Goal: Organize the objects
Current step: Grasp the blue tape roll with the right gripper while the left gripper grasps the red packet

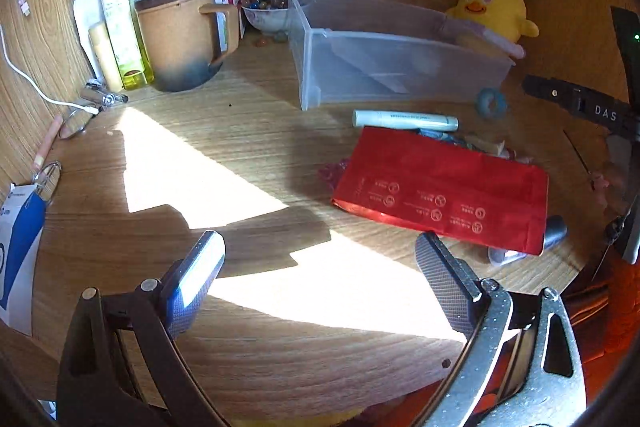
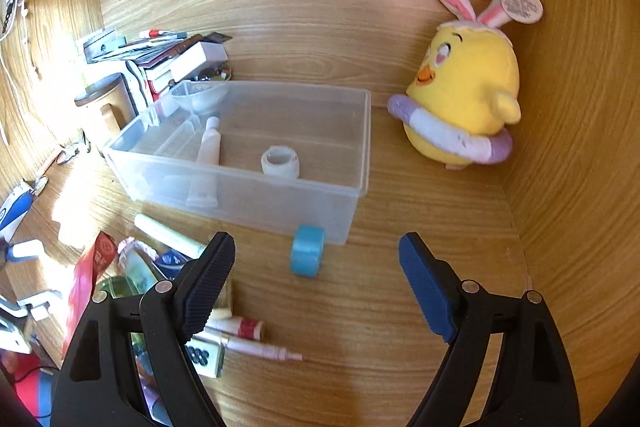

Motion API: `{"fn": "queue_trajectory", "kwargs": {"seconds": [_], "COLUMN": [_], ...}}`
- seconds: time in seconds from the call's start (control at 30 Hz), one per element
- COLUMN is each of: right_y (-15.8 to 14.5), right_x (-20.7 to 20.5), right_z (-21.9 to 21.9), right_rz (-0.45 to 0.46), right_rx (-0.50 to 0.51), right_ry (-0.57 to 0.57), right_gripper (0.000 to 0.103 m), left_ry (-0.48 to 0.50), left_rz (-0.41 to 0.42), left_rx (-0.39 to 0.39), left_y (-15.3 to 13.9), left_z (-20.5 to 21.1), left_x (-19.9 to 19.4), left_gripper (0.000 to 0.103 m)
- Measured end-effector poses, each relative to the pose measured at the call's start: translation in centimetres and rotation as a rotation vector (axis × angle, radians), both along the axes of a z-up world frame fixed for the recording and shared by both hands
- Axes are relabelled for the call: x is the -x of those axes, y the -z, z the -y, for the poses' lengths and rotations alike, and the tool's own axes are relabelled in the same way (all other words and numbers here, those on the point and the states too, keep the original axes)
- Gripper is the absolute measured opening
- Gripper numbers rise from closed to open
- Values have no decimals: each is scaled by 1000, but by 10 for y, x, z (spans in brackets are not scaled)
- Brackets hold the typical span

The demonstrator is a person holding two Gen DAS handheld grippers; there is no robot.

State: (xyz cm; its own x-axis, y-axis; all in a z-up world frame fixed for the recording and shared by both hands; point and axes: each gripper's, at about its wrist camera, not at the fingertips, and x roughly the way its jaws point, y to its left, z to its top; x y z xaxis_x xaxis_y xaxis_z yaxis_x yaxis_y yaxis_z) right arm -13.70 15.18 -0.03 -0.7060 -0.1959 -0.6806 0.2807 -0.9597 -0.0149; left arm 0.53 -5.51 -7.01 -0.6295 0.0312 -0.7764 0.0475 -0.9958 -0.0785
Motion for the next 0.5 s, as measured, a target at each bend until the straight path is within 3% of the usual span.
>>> {"fn": "queue_trajectory", "kwargs": {"seconds": [0.13, 0.5], "right_y": [5, 36], "right_x": [-4, 8], "right_z": [-8, -13], "right_rz": [26, 118], "right_rx": [23, 33], "right_ry": [12, 42], "right_gripper": [82, 82], "left_ry": [15, -17], "left_rz": [37, 36], "left_rx": [-21, 57], "left_y": [11, 16], "left_z": [-5, -21], "left_x": [4, 25], "left_gripper": [97, 97]}}
